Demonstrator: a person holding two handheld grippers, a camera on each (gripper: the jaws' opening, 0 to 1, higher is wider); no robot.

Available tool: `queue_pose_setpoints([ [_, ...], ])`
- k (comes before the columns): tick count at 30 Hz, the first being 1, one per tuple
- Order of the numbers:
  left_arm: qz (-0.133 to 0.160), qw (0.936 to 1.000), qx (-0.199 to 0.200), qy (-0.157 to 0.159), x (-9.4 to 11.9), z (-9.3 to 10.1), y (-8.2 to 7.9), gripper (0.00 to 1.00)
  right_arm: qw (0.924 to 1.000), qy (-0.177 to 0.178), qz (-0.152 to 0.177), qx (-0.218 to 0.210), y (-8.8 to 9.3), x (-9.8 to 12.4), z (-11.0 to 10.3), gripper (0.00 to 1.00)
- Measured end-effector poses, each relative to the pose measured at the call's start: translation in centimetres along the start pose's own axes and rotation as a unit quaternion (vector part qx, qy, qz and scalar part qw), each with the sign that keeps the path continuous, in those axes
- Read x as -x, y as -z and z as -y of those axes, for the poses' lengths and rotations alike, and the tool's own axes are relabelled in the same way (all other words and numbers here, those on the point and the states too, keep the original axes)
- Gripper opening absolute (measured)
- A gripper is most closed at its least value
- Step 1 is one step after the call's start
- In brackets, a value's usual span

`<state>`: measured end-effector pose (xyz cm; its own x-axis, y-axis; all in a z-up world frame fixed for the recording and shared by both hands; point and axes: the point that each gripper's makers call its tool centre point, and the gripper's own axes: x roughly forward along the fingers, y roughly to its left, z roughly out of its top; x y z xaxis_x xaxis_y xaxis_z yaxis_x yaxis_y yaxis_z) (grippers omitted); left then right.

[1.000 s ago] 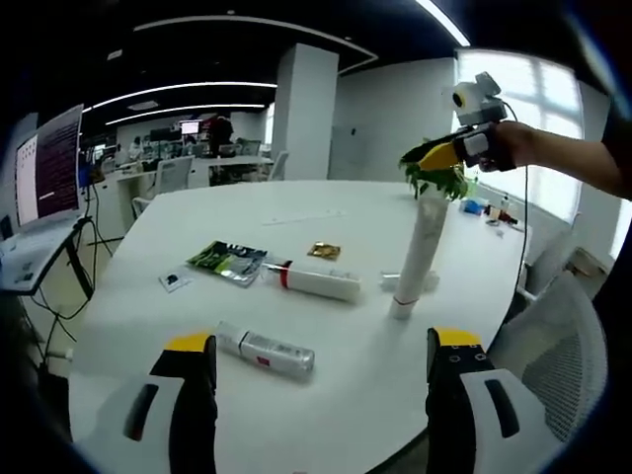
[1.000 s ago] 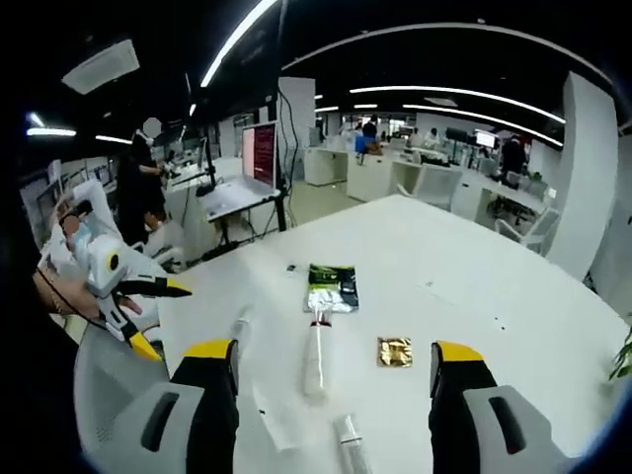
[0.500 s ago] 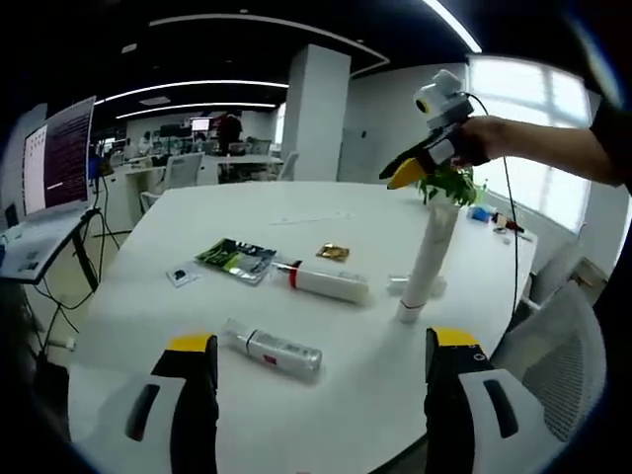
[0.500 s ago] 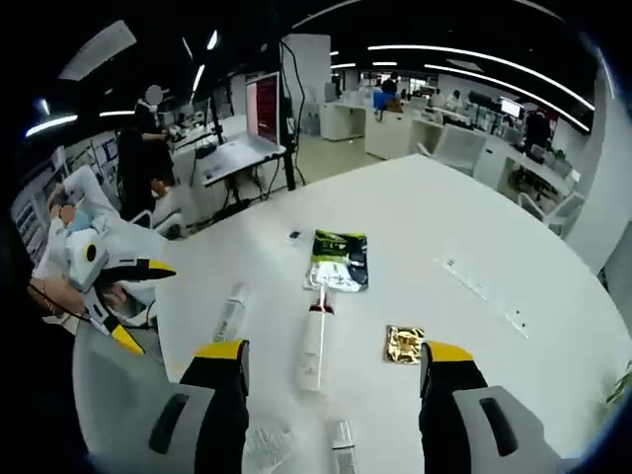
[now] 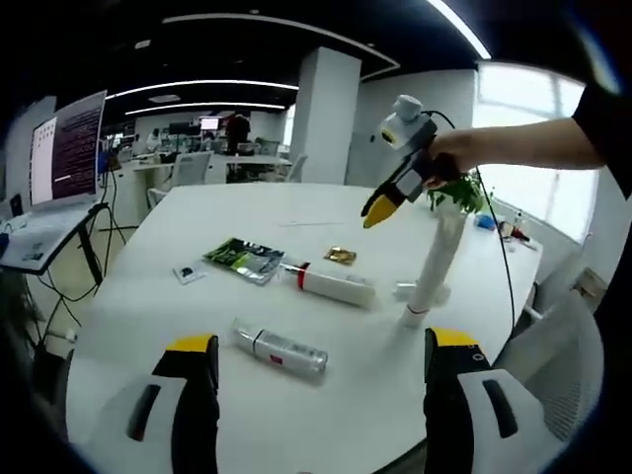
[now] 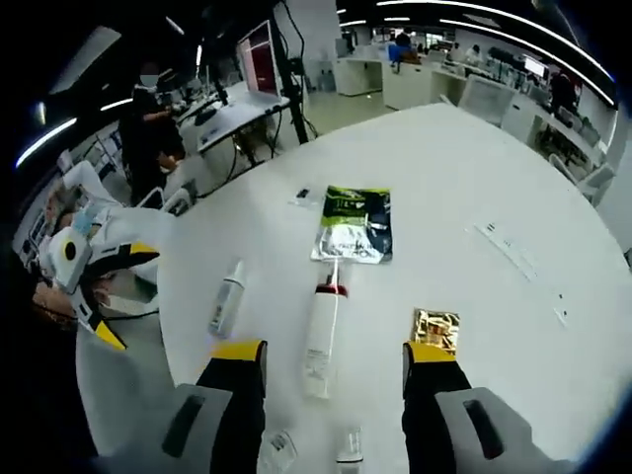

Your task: Arrange the skincare products in the storage area until every visible bottle or jar stands upright without overlapping.

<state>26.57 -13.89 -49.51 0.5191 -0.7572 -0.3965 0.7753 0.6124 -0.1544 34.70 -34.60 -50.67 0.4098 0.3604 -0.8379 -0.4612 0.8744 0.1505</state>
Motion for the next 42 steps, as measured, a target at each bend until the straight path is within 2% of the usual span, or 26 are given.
queue_pose_setpoints([
  [4, 0.001, 1.0000, 0.005, -0.005, 0.1, -0.3, 0.0, 0.79, 0.9995, -0.019, -0.026, -0.007, 0.5, -1.8, -0.4, 0.57],
  [7, -0.001, 0.9999, 0.007, -0.007, 0.1, -0.4, 0.1, 0.79, 0.9989, -0.023, -0.040, 0.000, 0.7, -3.3, -0.3, 0.52],
  [11, -0.004, 0.9999, 0.006, -0.011, 0.1, -0.5, 0.2, 0.79, 0.9977, -0.035, -0.059, 0.005, 1.0, -4.2, -1.1, 0.51],
  [14, -0.006, 0.9999, 0.006, -0.014, 0.0, -0.7, 0.3, 0.79, 0.9967, -0.030, -0.074, 0.013, 1.4, -5.6, -0.8, 0.52],
  [18, -0.011, 0.9998, 0.008, -0.016, 0.0, -0.8, 0.5, 0.78, 0.9956, -0.032, -0.088, 0.004, 1.5, -6.8, -1.1, 0.51],
  [20, -0.010, 0.9998, 0.008, -0.017, 0.0, -0.8, 0.5, 0.78, 0.9942, -0.021, -0.106, -0.004, 1.9, -7.3, -1.0, 0.51],
  [23, -0.011, 0.9997, 0.010, -0.021, 0.0, -0.9, 0.5, 0.77, 0.9922, -0.026, -0.121, -0.012, 2.3, -8.3, -1.4, 0.49],
  [27, -0.012, 0.9996, 0.015, -0.023, 0.1, -1.1, 0.5, 0.77, 0.9909, -0.011, -0.134, 0.008, 2.7, -9.7, -0.9, 0.49],
  [30, -0.012, 0.9994, 0.019, -0.025, 0.1, -1.3, 0.6, 0.77, 0.9896, -0.013, -0.142, 0.022, 2.7, -10.2, -1.0, 0.48],
  [38, -0.012, 0.9992, 0.025, -0.027, 0.1, -1.5, 0.7, 0.76, 0.9884, -0.007, -0.150, 0.024, 2.7, -11.5, -0.8, 0.48],
  [42, -0.010, 0.9991, 0.029, -0.029, 0.1, -1.5, 0.6, 0.76, 0.9864, 0.008, -0.156, 0.052, 2.6, -11.8, -0.1, 0.45],
])
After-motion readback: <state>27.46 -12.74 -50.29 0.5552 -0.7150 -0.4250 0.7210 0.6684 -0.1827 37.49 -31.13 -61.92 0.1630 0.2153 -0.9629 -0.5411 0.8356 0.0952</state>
